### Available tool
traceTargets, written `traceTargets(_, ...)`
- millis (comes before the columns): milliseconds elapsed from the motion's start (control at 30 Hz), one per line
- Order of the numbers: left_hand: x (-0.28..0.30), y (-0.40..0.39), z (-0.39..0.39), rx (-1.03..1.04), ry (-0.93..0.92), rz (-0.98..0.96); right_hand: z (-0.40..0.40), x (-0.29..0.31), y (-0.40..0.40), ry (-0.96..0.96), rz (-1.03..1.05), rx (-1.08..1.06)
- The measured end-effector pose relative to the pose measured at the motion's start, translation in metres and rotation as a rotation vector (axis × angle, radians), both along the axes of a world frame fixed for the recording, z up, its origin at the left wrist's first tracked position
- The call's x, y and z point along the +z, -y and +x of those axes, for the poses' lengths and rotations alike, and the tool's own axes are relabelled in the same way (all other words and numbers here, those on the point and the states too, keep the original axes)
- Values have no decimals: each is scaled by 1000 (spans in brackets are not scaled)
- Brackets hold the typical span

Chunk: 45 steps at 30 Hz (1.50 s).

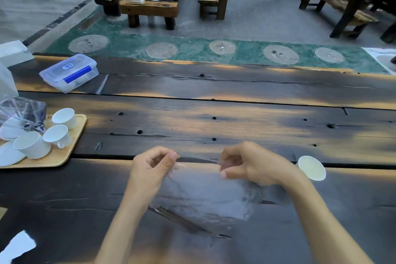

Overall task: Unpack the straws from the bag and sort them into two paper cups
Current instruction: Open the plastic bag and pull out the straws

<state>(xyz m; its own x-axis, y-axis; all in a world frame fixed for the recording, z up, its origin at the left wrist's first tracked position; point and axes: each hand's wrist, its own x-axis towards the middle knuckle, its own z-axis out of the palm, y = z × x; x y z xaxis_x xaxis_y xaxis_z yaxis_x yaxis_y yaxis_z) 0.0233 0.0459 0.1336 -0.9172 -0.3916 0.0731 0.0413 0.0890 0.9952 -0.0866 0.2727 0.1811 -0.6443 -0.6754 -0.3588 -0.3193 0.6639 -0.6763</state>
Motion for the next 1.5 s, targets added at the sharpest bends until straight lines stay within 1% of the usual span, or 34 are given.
traceTargets(67,1,-7,-3,-33,-28,-7,6,3,23,53,-39,83)
traceTargets(100,1,-10,-4,-16,-39,-6,8,4,33,51,-49,130)
traceTargets(133,0,-12,-5,26,-53,4,10,5,42,41,-66,159)
traceTargets(200,-5,-12,-5,164,-93,49,9,10,54,26,-108,153)
traceTargets(267,-21,-5,-2,341,-121,167,8,19,58,65,-192,113)
traceTargets(333,-47,3,1,474,-58,314,10,29,60,119,-321,116)
traceTargets(367,-61,4,2,498,14,379,11,34,61,146,-390,126)
traceTargets(433,-87,0,3,462,160,514,12,42,62,215,-526,122)
traceTargets(533,-111,-13,0,247,295,814,10,45,61,347,-706,43)
traceTargets(633,-122,-17,-2,38,385,1042,4,43,58,437,-823,-87)
traceTargets(667,-124,-16,-2,16,396,1138,1,43,55,443,-842,-146)
traceTargets(700,-129,-13,0,9,398,1181,-2,42,50,432,-857,-210)
traceTargets(800,-145,-4,10,-76,289,1323,-12,40,30,364,-880,-375)
traceTargets(833,-146,0,15,-83,262,1344,-14,39,23,342,-884,-418)
traceTargets(900,-152,9,29,6,188,1298,-19,36,9,299,-870,-470)
traceTargets(933,-158,11,38,-26,172,1305,-21,34,4,282,-856,-487)
traceTargets(1000,-155,13,43,-88,168,1259,-24,28,-5,270,-838,-530)
traceTargets(1067,-150,19,40,-193,226,1170,-25,24,-11,256,-830,-580)
traceTargets(1100,-148,18,38,-130,236,1085,-24,24,-14,231,-818,-596)
traceTargets(1133,-141,17,37,-94,199,1059,-24,24,-15,189,-801,-607)
traceTargets(1167,-134,19,36,-39,182,1005,-23,23,-16,123,-777,-615)
traceTargets(1233,-122,23,31,64,215,925,-23,22,-18,-46,-718,-618)
traceTargets(1300,-112,29,29,115,221,879,-25,18,-21,-152,-665,-608)
traceTargets(1433,-99,37,28,141,137,810,-30,7,-31,-264,-493,-589)
traceTargets(1500,-97,38,26,147,108,771,-32,1,-32,-220,-421,-605)
